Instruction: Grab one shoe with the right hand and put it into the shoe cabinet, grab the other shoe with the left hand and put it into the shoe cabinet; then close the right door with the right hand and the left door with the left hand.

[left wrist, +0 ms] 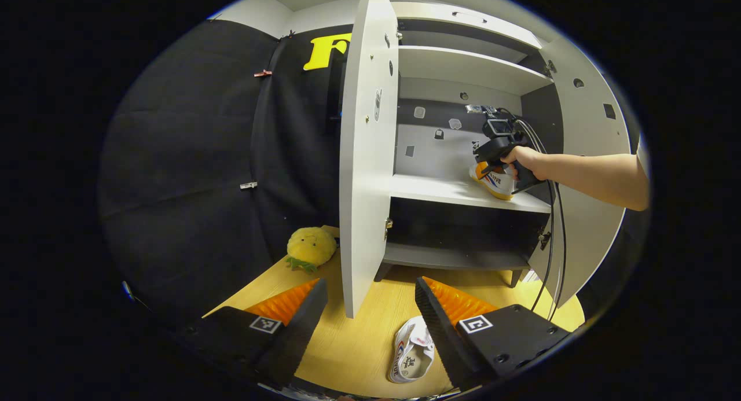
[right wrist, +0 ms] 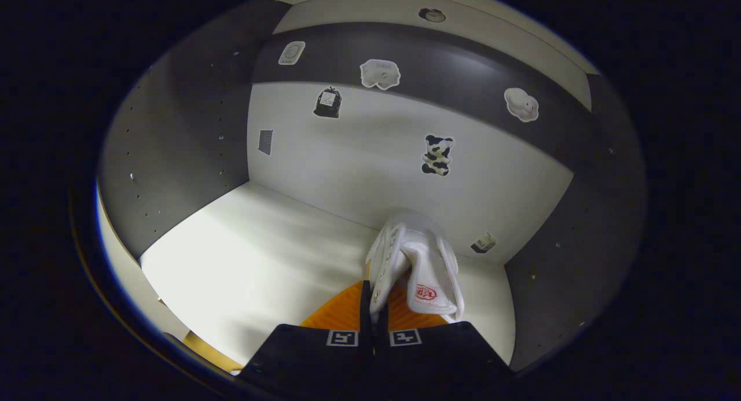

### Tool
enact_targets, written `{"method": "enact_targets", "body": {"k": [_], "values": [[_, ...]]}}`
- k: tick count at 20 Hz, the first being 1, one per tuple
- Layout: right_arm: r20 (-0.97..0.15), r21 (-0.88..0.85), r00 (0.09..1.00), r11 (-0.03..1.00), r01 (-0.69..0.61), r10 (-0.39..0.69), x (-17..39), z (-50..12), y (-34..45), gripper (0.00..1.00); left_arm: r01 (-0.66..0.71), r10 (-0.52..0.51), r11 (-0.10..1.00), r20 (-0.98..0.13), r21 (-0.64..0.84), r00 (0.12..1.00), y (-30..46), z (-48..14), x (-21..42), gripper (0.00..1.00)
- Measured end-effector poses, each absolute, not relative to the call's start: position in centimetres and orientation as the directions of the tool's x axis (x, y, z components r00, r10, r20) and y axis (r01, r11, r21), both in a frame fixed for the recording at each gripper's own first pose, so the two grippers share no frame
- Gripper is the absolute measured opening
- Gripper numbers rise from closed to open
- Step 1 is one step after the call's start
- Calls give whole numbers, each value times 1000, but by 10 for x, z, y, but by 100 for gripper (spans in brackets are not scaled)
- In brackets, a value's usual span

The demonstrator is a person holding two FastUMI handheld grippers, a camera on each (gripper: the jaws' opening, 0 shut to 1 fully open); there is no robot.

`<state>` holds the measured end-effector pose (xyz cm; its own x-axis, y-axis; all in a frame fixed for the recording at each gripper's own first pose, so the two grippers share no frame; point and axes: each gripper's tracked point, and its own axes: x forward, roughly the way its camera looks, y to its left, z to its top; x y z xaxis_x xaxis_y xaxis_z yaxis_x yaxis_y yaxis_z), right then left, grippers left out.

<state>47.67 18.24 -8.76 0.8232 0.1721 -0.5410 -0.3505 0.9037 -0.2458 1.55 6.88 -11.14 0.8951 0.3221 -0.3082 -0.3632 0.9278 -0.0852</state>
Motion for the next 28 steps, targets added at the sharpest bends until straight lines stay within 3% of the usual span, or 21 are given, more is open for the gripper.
{"method": "enact_targets", "body": {"k": [1, 5, 8, 9, 10, 12, 21, 28], "values": [[-553, -227, 817, 914, -336, 163, 477, -91, 182, 5, -367, 326, 926, -306, -85, 895, 69, -110, 15, 95], [-570, -222, 808, 919, -327, 150, 468, -89, 176, 27, -366, 328, 927, -294, -85, 898, 68, -106, 13, 95], [-556, -173, 814, 934, -313, 170, 452, -71, 176, 67, -350, 314, 934, -293, -77, 903, 66, -107, 7, 95], [-545, -159, 820, 939, -304, 174, 446, -65, 174, 71, -343, 309, 936, -291, -74, 906, 66, -106, 6, 95], [-533, -151, 828, 943, -298, 176, 437, -59, 172, 88, -337, 303, 939, -289, -74, 908, 65, -107, 4, 95], [-492, -168, 853, 942, -290, 174, 420, -45, 165, 99, -321, 286, 944, -291, -79, 913, 64, -110, 1, 95], [-257, -212, 942, 939, -271, 214, 301, 5, 148, 98, -234, 206, 971, -318, -52, 925, 66, -131, -14, 95], [-189, -128, 960, 964, -235, 209, 183, -42, 116, 98, -117, 102, 993, -345, -25, 933, 64, -167, -17, 95]]}}
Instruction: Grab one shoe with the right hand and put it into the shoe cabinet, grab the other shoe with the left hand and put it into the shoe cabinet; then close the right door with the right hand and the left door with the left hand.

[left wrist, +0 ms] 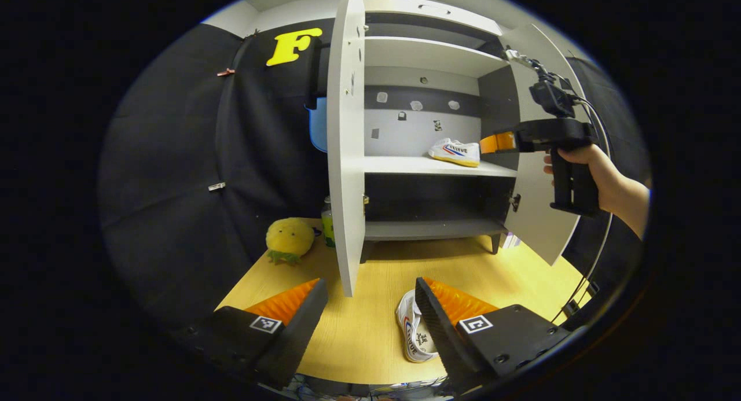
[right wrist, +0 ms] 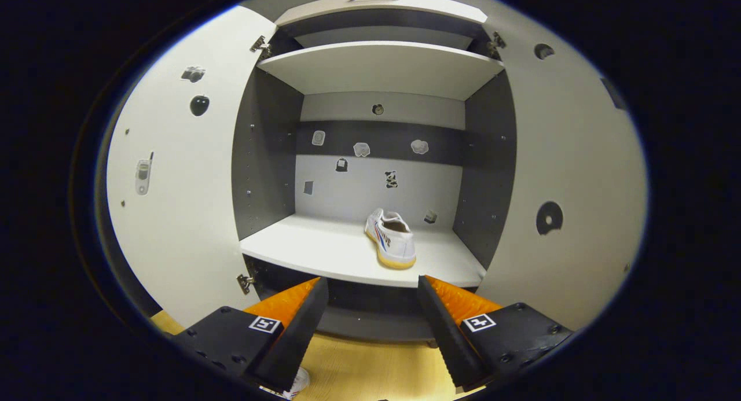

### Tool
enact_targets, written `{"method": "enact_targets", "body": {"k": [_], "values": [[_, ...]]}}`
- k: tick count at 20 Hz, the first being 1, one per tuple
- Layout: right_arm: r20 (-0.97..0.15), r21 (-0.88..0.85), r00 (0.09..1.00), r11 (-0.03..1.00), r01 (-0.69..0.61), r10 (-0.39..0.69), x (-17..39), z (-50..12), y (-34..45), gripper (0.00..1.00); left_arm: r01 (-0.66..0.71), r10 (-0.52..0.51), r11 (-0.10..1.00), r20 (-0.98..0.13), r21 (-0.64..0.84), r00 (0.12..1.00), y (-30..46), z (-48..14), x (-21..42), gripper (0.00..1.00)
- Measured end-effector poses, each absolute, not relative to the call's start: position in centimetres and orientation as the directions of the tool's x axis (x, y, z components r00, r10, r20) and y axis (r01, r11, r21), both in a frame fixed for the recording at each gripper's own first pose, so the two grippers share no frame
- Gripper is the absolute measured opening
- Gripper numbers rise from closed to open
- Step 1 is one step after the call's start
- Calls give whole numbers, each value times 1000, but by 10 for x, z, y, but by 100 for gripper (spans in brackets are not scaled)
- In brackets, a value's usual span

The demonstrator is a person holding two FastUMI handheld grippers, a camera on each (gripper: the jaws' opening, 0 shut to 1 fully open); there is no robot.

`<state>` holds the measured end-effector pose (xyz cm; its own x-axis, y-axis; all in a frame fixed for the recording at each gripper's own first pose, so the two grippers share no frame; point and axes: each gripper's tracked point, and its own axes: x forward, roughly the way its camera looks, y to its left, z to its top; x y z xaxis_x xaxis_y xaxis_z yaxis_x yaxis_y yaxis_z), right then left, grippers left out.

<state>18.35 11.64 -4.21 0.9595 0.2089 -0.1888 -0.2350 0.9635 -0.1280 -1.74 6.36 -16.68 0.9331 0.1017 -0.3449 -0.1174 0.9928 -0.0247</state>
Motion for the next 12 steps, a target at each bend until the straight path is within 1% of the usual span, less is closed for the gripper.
{"method": "enact_targets", "body": {"k": [5, 12], "values": [[-215, -136, 964, 972, -191, 160, 116, -89, 80, 98, 0, -11, 1000, -399, -27, 917, 50, -222, -9, 95], [-289, -159, 954, 978, -132, 82, 34, -137, 47, 98, 135, -166, 986, -546, -96, 822, 16, -315, 6, 95]]}}
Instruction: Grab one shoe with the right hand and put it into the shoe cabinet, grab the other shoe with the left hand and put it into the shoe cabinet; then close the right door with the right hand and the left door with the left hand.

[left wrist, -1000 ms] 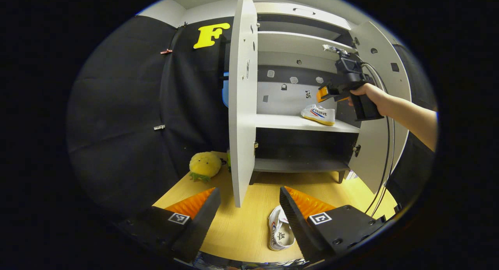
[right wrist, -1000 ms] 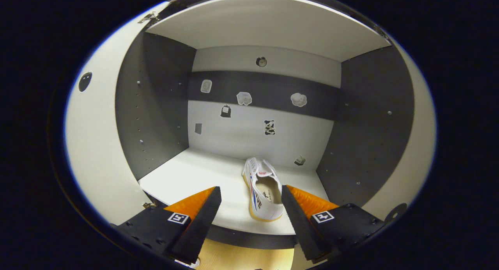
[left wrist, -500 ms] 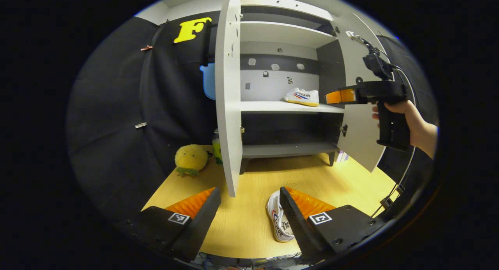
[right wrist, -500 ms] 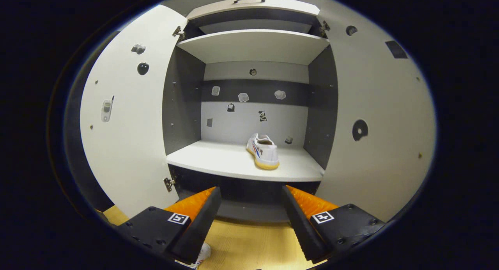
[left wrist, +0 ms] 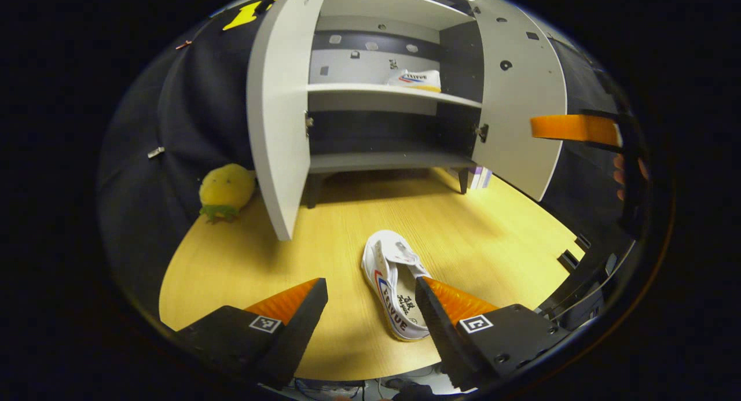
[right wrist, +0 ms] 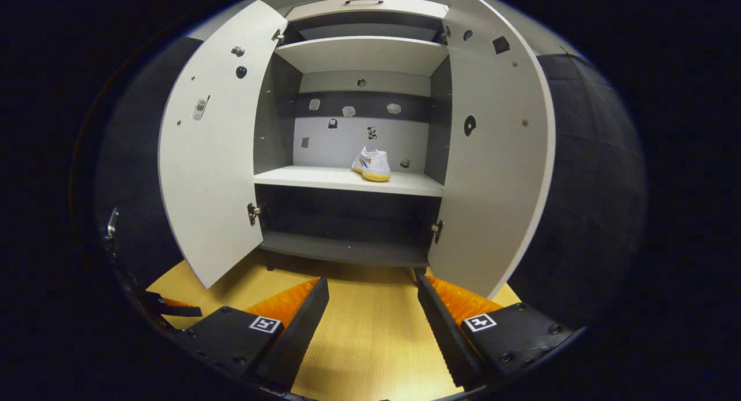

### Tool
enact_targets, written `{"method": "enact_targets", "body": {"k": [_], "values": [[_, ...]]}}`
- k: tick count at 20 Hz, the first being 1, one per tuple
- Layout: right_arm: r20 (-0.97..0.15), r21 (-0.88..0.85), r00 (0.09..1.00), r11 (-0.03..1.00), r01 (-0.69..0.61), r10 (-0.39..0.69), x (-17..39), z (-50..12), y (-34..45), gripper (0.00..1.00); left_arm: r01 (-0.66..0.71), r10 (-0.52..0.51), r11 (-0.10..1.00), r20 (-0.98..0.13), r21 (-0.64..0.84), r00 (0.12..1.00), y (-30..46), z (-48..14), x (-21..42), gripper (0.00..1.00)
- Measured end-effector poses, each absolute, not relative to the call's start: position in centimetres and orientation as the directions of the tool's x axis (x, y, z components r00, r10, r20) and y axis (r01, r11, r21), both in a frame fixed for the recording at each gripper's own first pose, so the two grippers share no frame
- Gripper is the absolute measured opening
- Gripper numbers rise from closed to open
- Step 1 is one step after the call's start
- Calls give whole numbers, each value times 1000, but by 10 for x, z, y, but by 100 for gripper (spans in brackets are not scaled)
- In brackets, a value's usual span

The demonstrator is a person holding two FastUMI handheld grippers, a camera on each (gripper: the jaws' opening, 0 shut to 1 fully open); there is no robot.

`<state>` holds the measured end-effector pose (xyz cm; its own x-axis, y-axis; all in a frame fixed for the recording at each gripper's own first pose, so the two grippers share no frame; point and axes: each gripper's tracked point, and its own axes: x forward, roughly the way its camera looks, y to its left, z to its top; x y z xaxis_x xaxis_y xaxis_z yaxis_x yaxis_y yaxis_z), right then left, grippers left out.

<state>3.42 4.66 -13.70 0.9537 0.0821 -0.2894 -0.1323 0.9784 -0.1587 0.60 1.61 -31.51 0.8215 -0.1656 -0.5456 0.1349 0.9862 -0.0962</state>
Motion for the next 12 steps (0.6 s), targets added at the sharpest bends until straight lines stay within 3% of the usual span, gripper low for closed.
{"method": "enact_targets", "body": {"k": [7, 12], "values": [[-355, -142, 935, 988, -52, -2, -24, -159, 18, 98, 173, -155, 984, -648, -37, 746, 5, -374, 45, 94], [-367, -162, 929, 987, -15, -46, -38, -158, -2, 98, 161, -116, 987, -667, 6, 736, 5, -393, 76, 81]]}}
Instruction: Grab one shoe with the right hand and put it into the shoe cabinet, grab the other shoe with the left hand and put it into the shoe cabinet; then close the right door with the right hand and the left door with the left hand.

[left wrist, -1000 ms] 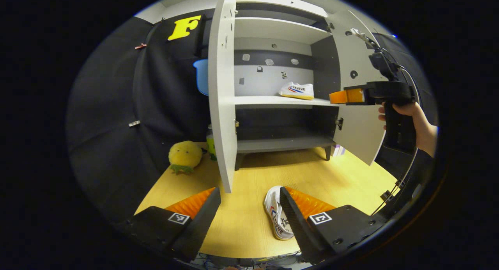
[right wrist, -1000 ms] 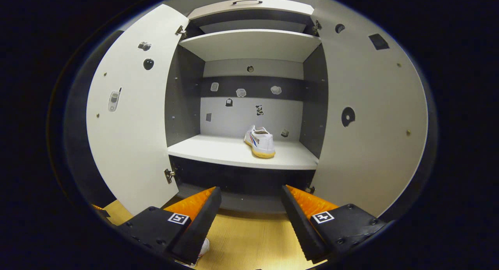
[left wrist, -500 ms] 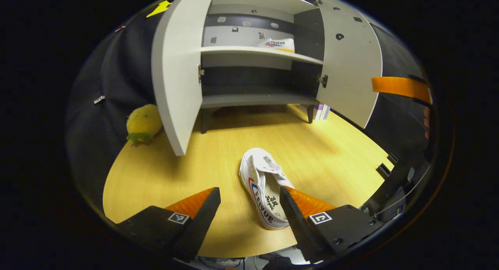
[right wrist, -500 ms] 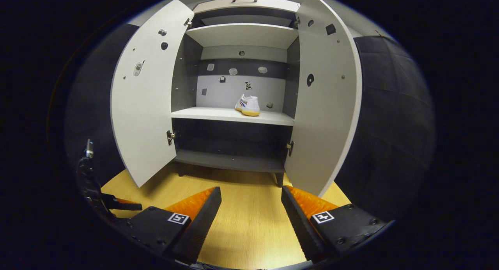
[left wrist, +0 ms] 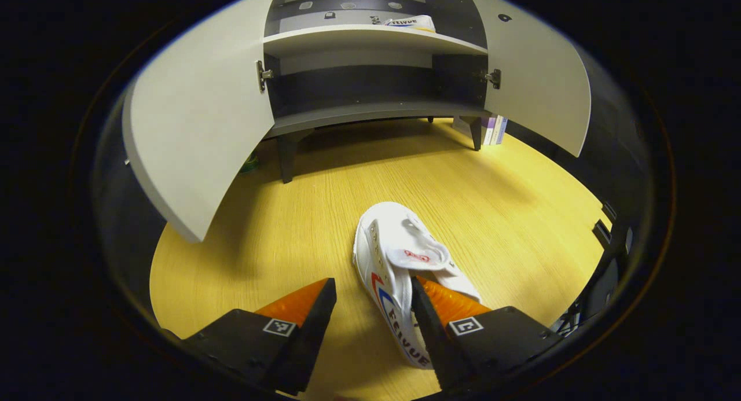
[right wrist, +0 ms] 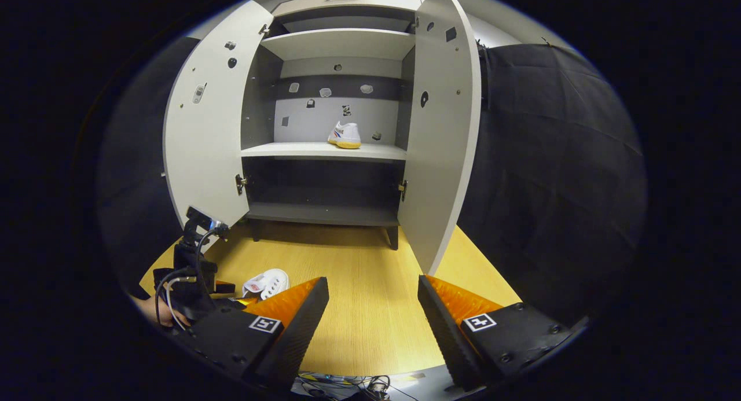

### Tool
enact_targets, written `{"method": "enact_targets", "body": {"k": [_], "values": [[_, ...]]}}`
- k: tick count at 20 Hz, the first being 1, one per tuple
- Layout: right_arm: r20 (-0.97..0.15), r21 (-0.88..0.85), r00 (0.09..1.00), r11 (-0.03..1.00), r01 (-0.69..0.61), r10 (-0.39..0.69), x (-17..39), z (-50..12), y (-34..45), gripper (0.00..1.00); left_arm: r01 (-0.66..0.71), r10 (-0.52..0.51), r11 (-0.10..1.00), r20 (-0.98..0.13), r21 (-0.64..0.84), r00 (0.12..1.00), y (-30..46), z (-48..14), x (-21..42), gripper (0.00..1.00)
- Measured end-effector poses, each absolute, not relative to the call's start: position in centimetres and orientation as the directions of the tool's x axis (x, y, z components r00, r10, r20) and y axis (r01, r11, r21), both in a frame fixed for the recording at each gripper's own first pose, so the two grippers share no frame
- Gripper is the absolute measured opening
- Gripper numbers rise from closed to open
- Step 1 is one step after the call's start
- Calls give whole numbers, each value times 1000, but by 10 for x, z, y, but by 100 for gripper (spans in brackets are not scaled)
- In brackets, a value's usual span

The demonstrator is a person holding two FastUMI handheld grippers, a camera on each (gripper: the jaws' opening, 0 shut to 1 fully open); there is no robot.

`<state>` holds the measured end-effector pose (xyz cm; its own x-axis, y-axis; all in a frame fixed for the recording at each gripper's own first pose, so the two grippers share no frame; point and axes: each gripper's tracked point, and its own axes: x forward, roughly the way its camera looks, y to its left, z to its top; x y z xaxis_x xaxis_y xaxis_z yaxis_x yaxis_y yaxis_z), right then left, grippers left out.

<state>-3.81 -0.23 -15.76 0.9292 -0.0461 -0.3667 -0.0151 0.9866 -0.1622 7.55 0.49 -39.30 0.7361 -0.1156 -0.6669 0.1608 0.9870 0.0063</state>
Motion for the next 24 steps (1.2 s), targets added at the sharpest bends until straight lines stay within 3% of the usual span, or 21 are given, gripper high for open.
{"method": "enact_targets", "body": {"k": [5, 6, 8, 11, 13, 19, 24], "values": [[-393, -152, 916, 988, 17, -76, -43, -163, -17, 98, 140, -56, 988, -686, 68, 725, -1, -404, 92, 63], [-393, -152, 916, 988, 21, -80, -42, -163, -18, 98, 133, -45, 988, -699, 72, 714, -4, -410, 92, 50], [-392, -148, 917, 989, 22, -79, -40, -162, -21, 98, 105, 2, 988, -702, 110, 712, -3, -411, 96, 35], [-392, -149, 916, 989, 22, -79, -34, -161, -24, 98, 65, 51, 989, -715, 134, 697, 9, -416, 99, 24], [-392, -147, 917, 989, 24, -81, -32, -159, -28, 98, 70, 41, 990, -728, 122, 684, 11, -416, 95, 9], [-403, -123, 914, 992, 6, -55, -9, -161, -30, 98, 44, -13, 999, -750, 22, 661, 11, -414, 96, 5], [-384, -106, 923, 994, -33, -10, 14, -157, -27, 99, -23, 23, 1000, -713, 10, 701, 10, -369, 95, 5]]}}
